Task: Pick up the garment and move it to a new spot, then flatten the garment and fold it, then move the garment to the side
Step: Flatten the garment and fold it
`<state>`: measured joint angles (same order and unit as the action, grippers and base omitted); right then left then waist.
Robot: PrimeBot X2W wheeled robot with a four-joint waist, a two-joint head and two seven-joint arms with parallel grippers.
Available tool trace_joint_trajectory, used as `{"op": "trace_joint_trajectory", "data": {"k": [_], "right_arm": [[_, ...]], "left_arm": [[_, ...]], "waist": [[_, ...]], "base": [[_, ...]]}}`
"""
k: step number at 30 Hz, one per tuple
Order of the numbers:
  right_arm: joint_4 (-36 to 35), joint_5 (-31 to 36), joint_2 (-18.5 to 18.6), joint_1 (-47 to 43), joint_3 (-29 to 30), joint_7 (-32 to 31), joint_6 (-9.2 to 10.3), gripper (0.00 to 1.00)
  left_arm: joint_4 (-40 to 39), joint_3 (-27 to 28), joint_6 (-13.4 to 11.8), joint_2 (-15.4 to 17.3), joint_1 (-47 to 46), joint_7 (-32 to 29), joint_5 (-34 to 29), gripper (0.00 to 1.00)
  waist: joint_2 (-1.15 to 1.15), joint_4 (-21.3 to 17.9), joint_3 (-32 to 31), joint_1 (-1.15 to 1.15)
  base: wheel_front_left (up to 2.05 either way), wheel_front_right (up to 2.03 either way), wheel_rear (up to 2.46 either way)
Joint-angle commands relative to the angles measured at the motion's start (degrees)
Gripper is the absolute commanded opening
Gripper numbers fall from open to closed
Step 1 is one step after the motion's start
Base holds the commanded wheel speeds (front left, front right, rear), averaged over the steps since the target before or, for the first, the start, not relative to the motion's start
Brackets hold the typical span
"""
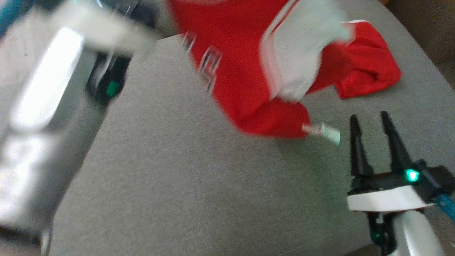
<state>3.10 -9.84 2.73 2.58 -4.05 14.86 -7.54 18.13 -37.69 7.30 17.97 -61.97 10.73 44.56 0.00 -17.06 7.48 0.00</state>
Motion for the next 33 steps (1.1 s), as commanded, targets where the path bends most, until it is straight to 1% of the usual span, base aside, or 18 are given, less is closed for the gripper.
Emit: {"op": "trace_joint_trajectory", "data": {"k": [1,4,5,6,7,9,12,14,17,19,20,22,24,26,28,29,30,33], "right_arm": [[-2.7,0.6,0.1,0.7,0.7,0.1,0.05,1.0],[-3.5,0.9,0.1,0.9,3.5,0.1,0.05,1.0],[-3.5,1.1,0.1,1.0,4.2,0.1,0.05,1.0],[-3.5,1.1,0.1,1.0,4.2,0.1,0.05,1.0],[-3.6,1.3,0.1,1.3,4.6,0.1,0.05,1.0],[-3.5,1.6,0.1,1.8,4.7,0.1,0.05,1.0],[-3.5,1.8,0.1,2.6,4.6,0.1,0.05,1.0],[-3.5,1.8,0.1,2.9,4.7,0.1,0.05,1.0],[-3.4,2.0,0.1,3.4,4.3,0.1,0.05,1.0],[-3.4,2.2,0.1,3.7,3.9,0.1,0.05,1.0],[-3.3,2.3,0.1,3.9,3.8,0.1,0.05,1.0],[-3.3,2.4,0.1,4.3,3.4,0.1,0.05,1.0],[-3.3,2.6,0.1,4.9,2.7,0.1,0.05,1.0],[-3.3,2.7,0.1,5.6,1.8,0.1,0.05,1.0],[-3.4,2.6,0.1,6.2,0.8,0.1,0.05,1.0],[-3.5,2.4,0.1,6.5,0.3,0.1,0.05,1.0],[-3.5,2.2,0.1,6.8,-0.1,0.1,0.05,1.0],[-3.6,1.1,0.1,7.6,-1.1,0.1,0.05,1.0]], "left_arm": [[-2.0,3.7,-0.8,6.0,7.4,-0.7,3.4,0.0],[-0.8,5.7,-2.2,10.9,18.1,0.1,6.3,0.0],[0.5,6.6,-2.8,11.8,21.1,0.6,7.4,0.39],[0.5,6.6,-2.8,11.8,21.1,0.6,7.4,0.39],[2.2,7.3,-3.5,12.7,23.6,1.2,7.9,1.0],[5.4,8.9,-4.8,13.8,27.0,2.6,7.9,1.0],[7.6,10.3,-6.3,14.8,29.5,3.9,4.7,1.0],[6.7,11.5,-7.4,14.8,29.9,4.2,0.9,1.0],[2.0,13.1,-8.4,14.7,29.9,4.2,-7.5,1.0],[-1.1,12.2,-7.9,14.8,29.2,4.2,-13.5,1.0],[-2.4,11.3,-7.1,14.8,28.5,4.2,-15.8,1.0],[-3.9,9.1,-4.6,14.7,26.3,4.3,-18.8,1.0],[-4.4,5.5,-1.9,14.9,22.6,3.6,-21.2,1.0],[-4.7,0.2,-0.3,15.3,17.9,1.1,-23.5,1.0],[-5.1,-6.8,0.1,15.5,13.0,-2.3,-23.6,1.0],[-5.9,-11.7,0.1,16.1,10.2,-3.8,-23.0,1.0],[-6.4,-16.5,0.1,16.8,7.3,-5.3,-21.9,1.0],[-6.7,-27.9,0.2,18.2,-1.3,-8.8,-17.5,1.0]], "waist": [[0.0,1.9,0.8,0.0],[0.0,3.3,2.6,0.0],[0.0,3.8,3.2,0.0],[0.0,3.8,3.2,0.0],[0.0,4.1,3.7,0.0],[0.0,4.4,4.7,0.0],[0.0,4.9,5.9,0.0],[0.0,5.4,6.6,0.0],[0.0,5.9,7.5,0.0],[0.0,6.0,7.9,0.0],[0.0,6.0,8.1,0.0],[0.0,6.0,8.7,0.0],[0.0,5.5,9.5,0.0],[0.0,4.7,10.5,0.0],[0.0,3.6,11.6,0.0],[0.0,2.9,12.3,0.0],[0.0,2.1,12.9,0.0],[0.0,-0.3,15.1,0.0]], "base": [[0.0,0.0,0.0],[0.0,0.0,0.0],[0.0,0.0,0.0],[0.0,0.0,0.0],[0.0,0.0,0.0],[0.0,0.0,0.0],[0.0,0.0,0.0],[0.0,0.0,0.0],[0.0,0.0,0.0],[0.0,0.0,0.0],[0.0,0.0,0.0],[0.0,0.0,0.0],[0.0,0.0,0.0],[0.0,0.0,0.0],[0.0,0.0,0.0],[0.0,0.0,0.0],[0.0,0.0,0.0],[0.0,0.0,0.0]]}}
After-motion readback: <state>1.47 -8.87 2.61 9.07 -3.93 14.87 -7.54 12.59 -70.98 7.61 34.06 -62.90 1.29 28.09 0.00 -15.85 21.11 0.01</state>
